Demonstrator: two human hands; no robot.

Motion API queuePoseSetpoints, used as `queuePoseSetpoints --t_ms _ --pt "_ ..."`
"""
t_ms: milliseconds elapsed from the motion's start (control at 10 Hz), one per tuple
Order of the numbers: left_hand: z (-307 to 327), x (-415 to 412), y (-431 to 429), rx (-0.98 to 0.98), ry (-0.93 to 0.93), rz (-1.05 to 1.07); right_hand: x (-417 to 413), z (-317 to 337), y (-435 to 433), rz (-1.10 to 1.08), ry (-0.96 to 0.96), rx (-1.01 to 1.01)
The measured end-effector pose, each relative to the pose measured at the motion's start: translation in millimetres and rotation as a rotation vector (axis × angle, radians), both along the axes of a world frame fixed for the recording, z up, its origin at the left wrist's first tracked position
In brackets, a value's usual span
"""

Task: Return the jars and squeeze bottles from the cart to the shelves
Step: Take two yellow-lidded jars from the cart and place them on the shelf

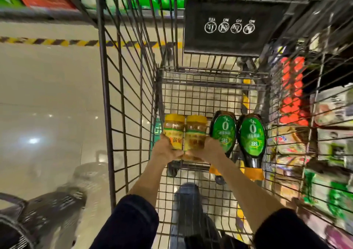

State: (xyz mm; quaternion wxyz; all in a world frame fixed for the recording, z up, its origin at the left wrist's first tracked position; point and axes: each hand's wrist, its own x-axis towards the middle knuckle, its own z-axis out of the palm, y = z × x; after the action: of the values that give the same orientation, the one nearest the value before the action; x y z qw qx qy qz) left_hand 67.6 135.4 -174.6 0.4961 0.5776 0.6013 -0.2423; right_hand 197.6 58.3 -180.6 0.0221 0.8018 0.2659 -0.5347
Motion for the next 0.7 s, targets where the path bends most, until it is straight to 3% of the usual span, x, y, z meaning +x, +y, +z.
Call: queuePoseSetpoints --t_ms 100,200,300,400,500,600,700 --pt "5 6 6 -0.09 -0.133 0.325 -4 -8 -2 -0.114 0.1 0.016" --pt "-11 -2 6 -0.074 0.079 0.282 -8 -16 -2 -0.186 0.156 0.044" --pt "-5 0 10 -0.039 0.05 0.334 -9 -16 0 -0.185 0.119 0.06" --pt "-6 4 11 -0.341 -0.208 1.004 -10 -15 -1 -0.207 0.081 0.055" --pt "-6 -5 6 -0.016 0.029 0.326 -9 -12 -4 -0.287 0.093 0.074" --pt "-22 -13 2 -0.035 -0.009 0.376 -2 -3 -7 -0.373 0.129 0.105" --pt "17 -2 3 -0.066 -0.124 0.455 4 14 -13 -0.465 0.203 0.155"
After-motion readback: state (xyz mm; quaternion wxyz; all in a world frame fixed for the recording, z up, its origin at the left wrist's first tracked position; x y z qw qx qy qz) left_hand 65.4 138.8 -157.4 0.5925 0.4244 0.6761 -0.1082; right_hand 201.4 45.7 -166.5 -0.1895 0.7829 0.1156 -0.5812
